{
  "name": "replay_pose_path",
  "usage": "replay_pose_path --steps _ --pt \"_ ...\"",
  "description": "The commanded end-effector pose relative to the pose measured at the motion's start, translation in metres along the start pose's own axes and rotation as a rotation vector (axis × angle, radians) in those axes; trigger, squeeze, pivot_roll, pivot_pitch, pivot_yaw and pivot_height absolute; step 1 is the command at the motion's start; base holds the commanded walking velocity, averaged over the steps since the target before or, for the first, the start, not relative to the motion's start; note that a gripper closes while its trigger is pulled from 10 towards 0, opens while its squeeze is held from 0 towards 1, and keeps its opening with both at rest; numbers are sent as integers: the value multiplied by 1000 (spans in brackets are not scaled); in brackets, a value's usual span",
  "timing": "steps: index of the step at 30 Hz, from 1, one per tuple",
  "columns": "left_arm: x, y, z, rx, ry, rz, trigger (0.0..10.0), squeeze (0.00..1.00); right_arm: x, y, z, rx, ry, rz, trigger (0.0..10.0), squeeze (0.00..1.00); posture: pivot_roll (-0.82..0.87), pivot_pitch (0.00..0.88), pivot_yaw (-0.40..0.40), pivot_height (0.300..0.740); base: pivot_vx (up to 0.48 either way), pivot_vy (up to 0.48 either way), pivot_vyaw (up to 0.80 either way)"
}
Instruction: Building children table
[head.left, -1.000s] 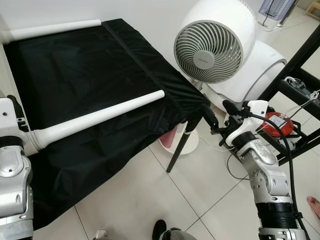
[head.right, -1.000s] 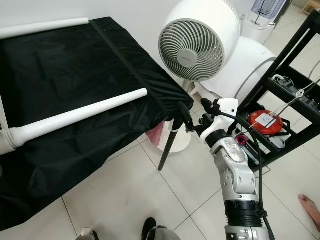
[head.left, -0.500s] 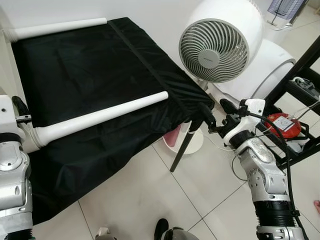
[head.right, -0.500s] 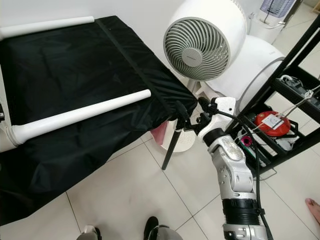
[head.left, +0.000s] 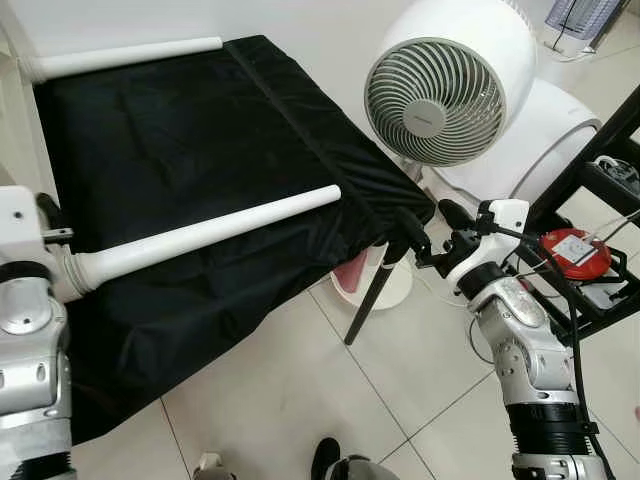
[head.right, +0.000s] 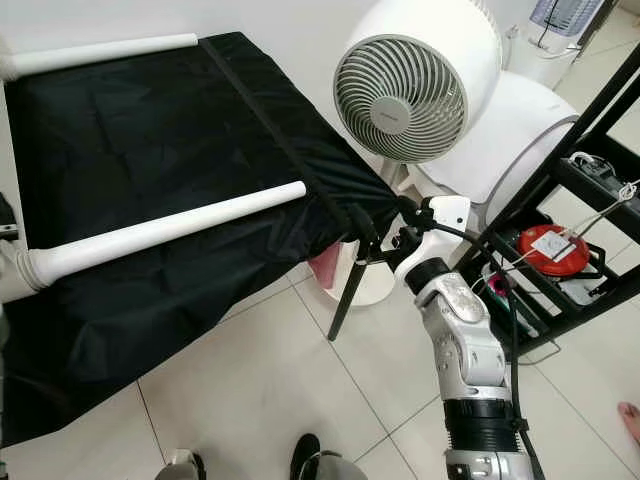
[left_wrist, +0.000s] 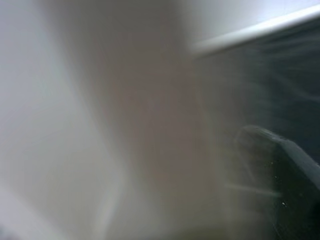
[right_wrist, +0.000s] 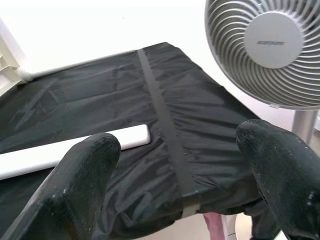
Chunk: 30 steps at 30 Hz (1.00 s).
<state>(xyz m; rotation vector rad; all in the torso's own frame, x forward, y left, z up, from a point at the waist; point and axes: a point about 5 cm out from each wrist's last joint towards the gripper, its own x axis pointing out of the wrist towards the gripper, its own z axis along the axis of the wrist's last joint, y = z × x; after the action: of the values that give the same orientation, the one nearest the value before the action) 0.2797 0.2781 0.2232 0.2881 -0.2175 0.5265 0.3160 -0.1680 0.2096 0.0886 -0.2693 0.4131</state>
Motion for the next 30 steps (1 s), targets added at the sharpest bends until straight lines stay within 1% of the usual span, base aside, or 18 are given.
replay_pose_path --steps 1,2,3,5,6,9,12,13,14,16,17,18,20,21,23,26,27,30 --pt "-5 -8 -2 -29 13 -52 10000 0 -3 1 -5 2 14 11 10000 0 43 187 -43 740 0 0 0" --pt "-7 -10 -3 -55 20 -57 10000 0 -3 1 -6 1 16 12 10000 0 44 186 -43 740 0 0 0" --pt "-7 -10 -3 -55 20 -57 10000 0 -3 1 -6 1 16 12 10000 0 44 186 -43 740 0 0 0" --pt "-13 -18 -8 -95 54 -84 10000 0 -2 1 -8 -2 20 13 10000 0 47 187 -43 740 0 0 0" --pt "-13 -18 -8 -95 54 -84 10000 0 -2 1 -8 -2 20 13 10000 0 47 187 -43 740 0 0 0" --pt "-17 -24 -13 -125 93 -105 10000 0 -1 2 -9 -3 21 13 10000 0 50 181 -38 740 0 0 0" --pt "-17 -25 -15 -127 104 -107 10000 0 0 2 -10 -3 21 12 10000 0 51 181 -38 740 0 0 0" --pt "-16 -24 -15 -123 104 -102 10000 310 0 2 -10 -3 21 11 10000 0 50 181 -38 740 0 0 0" --pt "-15 -23 -15 -131 101 -106 10000 949 -1 2 -11 -4 22 11 10000 0 49 182 -37 740 0 0 0" --pt "-15 -23 -15 -137 98 -109 10000 949 -1 2 -11 -4 22 11 10000 0 49 182 -37 740 0 0 0" --pt "-15 -22 -19 -124 117 -97 10000 1000 -2 1 -11 -8 24 6 10000 0 48 182 -36 740 0 0 0" --pt "-15 -21 -22 -102 131 -91 10000 914 -2 -1 -12 -13 26 -5 10000 0 46 181 -34 740 0 0 0" --pt "-14 -20 -25 -85 140 -86 10000 914 -3 -2 -12 -17 27 -12 10000 0 46 181 -34 740 0 0 0" --pt "-15 -20 -27 -78 149 -81 10000 0 -3 -3 -12 -23 29 -22 10000 0 46 181 -34 740 0 0 0" --pt "-15 -20 -28 -69 155 -81 10000 0 -2 -7 -15 -41 54 -65 10000 0 46 181 -34 740 0 0 0" --pt "-15 -20 -29 -59 160 -84 10000 0 -2 -9 -16 -52 69 -91 10000 0 48 178 -36 740 0 0 0" --pt "-14 -20 -32 -79 184 -81 10000 0 -1 -13 -18 -65 83 -127 10000 0 48 178 -36 740 0 0 0" --pt "-13 -19 -36 -82 212 -80 10000 0 0 -16 -19 -87 93 -147 10000 0 47 179 -36 740 0 0 0"
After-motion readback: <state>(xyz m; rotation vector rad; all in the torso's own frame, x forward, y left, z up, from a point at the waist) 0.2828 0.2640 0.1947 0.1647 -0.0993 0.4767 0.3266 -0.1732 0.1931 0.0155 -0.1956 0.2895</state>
